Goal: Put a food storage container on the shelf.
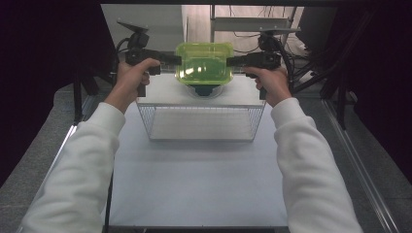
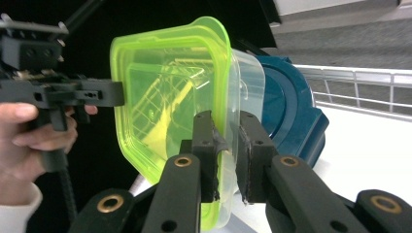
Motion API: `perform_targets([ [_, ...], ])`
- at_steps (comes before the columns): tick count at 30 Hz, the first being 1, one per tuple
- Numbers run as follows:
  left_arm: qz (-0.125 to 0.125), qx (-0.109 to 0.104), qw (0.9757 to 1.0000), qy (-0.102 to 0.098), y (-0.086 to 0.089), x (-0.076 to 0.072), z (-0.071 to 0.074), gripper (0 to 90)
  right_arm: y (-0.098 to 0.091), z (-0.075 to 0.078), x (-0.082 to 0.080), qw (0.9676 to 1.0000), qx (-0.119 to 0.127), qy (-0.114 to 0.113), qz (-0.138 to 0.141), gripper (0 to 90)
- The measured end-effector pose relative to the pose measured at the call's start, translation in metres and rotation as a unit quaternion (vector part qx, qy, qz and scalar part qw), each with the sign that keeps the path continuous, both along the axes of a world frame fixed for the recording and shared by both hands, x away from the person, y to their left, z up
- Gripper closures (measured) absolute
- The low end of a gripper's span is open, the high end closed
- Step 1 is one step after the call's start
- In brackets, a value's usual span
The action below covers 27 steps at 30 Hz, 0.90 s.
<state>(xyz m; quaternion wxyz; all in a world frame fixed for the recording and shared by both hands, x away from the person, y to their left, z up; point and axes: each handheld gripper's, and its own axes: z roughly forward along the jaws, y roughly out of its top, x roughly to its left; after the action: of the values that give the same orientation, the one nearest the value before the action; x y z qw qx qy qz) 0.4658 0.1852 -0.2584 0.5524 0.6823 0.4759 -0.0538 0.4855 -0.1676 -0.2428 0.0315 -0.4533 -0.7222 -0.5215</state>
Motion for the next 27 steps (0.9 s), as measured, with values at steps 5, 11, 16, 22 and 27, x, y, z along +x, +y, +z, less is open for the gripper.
perform_targets([
  [5, -0.004, -0.018, 0.9997, 0.017, 0.003, 0.011, -0.003, 79.4, 0.0, -0.003, 0.009, 0.9998, 0.014, 0.01, -0.009, 78.2],
  [11, 0.0, -0.046, 0.9981, 0.041, 0.007, 0.024, -0.011, 77.7, 0.001, -0.009, 0.02, 0.9986, 0.035, 0.032, -0.025, 76.6],
  [16, 0.005, -0.067, 0.9955, 0.068, 0.009, 0.034, -0.018, 76.1, 0.0, -0.016, 0.028, 0.9963, 0.055, 0.057, -0.034, 74.5],
  [22, 0.014, -0.084, 0.9927, 0.085, 0.01, 0.041, -0.025, 73.7, 0.001, -0.024, 0.035, 0.9935, 0.076, 0.071, -0.046, 72.0],
  [27, 0.015, -0.085, 0.9932, 0.077, 0.009, 0.04, -0.026, 73.0, -0.001, -0.027, 0.036, 0.9923, 0.089, 0.073, -0.046, 71.2],
])
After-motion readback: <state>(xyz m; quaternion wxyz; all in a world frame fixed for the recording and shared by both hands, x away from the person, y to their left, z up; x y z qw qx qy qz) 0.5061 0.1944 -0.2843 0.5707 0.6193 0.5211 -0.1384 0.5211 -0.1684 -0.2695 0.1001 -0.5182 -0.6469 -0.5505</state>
